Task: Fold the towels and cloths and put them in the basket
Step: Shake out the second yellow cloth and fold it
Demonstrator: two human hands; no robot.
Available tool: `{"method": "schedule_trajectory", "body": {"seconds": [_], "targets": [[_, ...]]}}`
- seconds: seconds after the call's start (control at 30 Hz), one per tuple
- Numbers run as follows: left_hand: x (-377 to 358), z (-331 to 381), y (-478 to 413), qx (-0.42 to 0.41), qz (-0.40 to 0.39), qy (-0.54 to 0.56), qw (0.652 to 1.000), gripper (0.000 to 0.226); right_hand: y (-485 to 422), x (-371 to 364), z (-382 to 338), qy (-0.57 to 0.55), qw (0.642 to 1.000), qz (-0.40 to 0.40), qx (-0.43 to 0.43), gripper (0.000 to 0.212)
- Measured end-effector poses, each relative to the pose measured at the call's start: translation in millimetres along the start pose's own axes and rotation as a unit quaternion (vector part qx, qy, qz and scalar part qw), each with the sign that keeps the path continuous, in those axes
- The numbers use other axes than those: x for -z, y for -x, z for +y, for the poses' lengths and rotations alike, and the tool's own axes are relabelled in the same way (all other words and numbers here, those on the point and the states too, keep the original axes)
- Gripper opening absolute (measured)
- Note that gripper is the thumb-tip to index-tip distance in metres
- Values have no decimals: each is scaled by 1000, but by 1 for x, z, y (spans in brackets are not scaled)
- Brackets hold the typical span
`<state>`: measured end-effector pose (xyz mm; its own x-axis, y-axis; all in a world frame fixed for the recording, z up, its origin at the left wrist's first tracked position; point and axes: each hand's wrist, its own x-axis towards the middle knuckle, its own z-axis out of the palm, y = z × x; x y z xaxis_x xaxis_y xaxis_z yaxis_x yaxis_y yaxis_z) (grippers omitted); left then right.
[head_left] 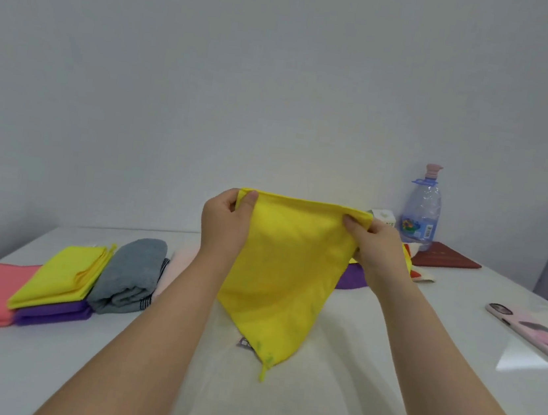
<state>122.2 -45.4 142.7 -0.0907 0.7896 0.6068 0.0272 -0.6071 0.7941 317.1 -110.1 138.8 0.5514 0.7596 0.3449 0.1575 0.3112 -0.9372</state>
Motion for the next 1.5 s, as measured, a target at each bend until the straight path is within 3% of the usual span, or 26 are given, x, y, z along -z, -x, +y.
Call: {"method": "schedule_trajectory", "body": {"seconds": [0.23, 0.4, 0.57, 0.7, 0.8, 0.9, 0.97, 1.03, 1.17, 1.33, 1.5], "targets": [[11, 42, -6, 36, 6, 67, 997, 38, 25, 2, -54, -107, 993, -35, 27, 18], [14, 35, -13, 174, -56, 108, 977, 20, 17, 6, -55, -60, 997, -52, -12, 16], [13, -18, -14, 198, -122, -46, 971, 6, -7, 5, -4, 120, 987, -76, -81, 14], [11, -60, -20, 146, -187, -254, 938, 9, -23, 1, 40, 323, 937, -105, -77, 43], [6, -78, -22, 150, -211, -330, 908, 5, -31, -2, 65, 383, 913, -105, -95, 49], [0, -94, -24, 173, -214, -308, 911, 12, -39, -6, 85, 289, 942, -78, -154, 45], [-4, -100, -25, 212, -196, -229, 930, 12, -39, -13, 91, 219, 955, -78, -183, 25], [-9, -103, -29, 228, -159, -150, 949, 11, -44, -21, 92, 184, 968, -65, -155, 8], [-18, -98, -44, 222, -132, -79, 963, 12, -59, -33, 82, 150, 985, -39, -78, 19], [-11, -97, -28, 337, -103, 12, 936, 9, -46, -25, 81, 43, 984, -24, -174, 25], [7, -103, 18, 340, -103, 18, 935, 3, -13, -8, 96, 31, 979, -8, -201, 7]]}}
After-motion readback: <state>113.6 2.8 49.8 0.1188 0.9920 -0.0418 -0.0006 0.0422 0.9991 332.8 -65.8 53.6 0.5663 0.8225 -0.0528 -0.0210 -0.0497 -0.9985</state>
